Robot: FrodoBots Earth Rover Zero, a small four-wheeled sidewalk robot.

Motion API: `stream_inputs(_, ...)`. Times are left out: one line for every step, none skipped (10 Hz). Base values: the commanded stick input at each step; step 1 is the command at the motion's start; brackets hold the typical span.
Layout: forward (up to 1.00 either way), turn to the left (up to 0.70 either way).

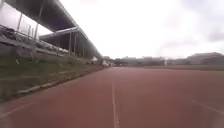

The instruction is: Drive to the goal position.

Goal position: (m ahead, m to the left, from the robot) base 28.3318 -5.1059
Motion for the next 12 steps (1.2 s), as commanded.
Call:
stream_inputs(0.70, 0.01)
stream_inputs(0.70, 0.01)
stream_inputs(0.70, 0.01)
stream_inputs(0.70, 0.01)
stream_inputs(0.70, 0.01)
stream_inputs(0.70, 0.01)
stream_inputs(0.70, 0.01)
stream_inputs(0.70, 0.01)
stream_inputs(0.70, 0.01)
stream_inputs(0.70, 0.01)
stream_inputs(0.70, 0.01)
stream_inputs(0.70, 0.01)
